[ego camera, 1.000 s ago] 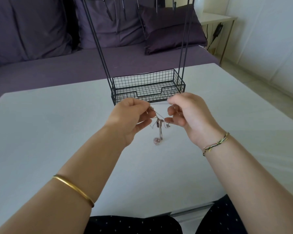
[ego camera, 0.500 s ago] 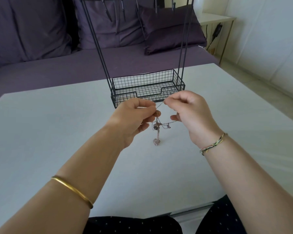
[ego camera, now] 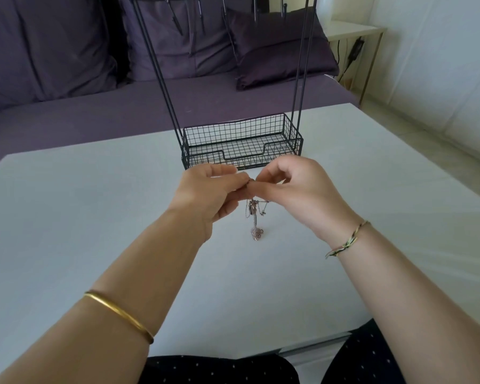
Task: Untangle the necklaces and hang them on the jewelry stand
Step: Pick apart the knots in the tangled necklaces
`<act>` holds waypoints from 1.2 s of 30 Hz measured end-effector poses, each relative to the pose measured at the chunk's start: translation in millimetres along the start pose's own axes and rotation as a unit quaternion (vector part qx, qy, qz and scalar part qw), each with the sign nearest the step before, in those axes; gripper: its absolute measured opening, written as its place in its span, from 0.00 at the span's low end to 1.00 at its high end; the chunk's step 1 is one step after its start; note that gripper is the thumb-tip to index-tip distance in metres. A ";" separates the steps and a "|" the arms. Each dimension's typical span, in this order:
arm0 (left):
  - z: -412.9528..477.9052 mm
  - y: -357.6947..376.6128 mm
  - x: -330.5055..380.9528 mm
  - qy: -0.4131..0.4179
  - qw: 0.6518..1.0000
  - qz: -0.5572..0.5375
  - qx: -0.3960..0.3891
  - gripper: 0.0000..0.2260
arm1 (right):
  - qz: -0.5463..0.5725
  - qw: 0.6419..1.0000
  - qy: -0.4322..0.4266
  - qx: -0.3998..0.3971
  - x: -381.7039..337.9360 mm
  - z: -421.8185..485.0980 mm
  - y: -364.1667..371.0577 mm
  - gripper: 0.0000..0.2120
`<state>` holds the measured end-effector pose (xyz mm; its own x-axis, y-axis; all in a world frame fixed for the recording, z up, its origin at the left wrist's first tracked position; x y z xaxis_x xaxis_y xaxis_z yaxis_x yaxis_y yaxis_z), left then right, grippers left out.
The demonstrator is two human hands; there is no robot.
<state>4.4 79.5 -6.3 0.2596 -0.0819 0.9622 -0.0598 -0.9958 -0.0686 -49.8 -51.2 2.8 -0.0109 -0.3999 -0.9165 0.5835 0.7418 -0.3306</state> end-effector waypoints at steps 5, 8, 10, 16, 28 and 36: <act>-0.3 0.4 0.4 0.004 1.000 0.002 0.003 0.13 | -0.055 0.997 -0.047 0.018 -0.5 0.9 -1.6 0.08; -0.6 1.4 1.3 0.002 1.000 -0.002 -0.004 0.10 | -0.082 0.994 -0.069 0.019 -1.3 2.5 -1.4 0.07; -0.1 1.7 1.8 0.003 1.000 -0.001 -0.008 0.09 | -0.093 0.993 -0.072 0.014 -0.4 4.2 -0.8 0.07; -1.1 2.9 3.5 0.014 1.000 0.019 -0.004 0.07 | -0.084 0.995 -0.050 -0.021 1.1 4.2 1.6 0.08; -7.1 10.0 7.7 0.058 0.995 0.080 -0.027 0.08 | 0.003 1.000 0.014 0.015 3.3 5.4 0.1 0.12; -10.1 11.7 5.6 0.054 0.992 0.103 -0.054 0.02 | 0.010 1.000 -0.002 0.030 1.1 6.2 -2.5 0.11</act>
<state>-4.6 67.8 1.0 0.1269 -0.2726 0.9537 -0.2047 -0.9480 -0.2438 -46.3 -56.8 4.0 0.0046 -0.3881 -0.9216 0.6309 0.7162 -0.2984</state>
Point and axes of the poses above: each hand's wrist, its own z-axis towards the middle knuckle, its own y-axis out of the palm, x = y × z, the point moved 6 cm from there along z, towards the middle knuckle, and after that the axes turned 14 degrees about x, right-handed, at the moved point
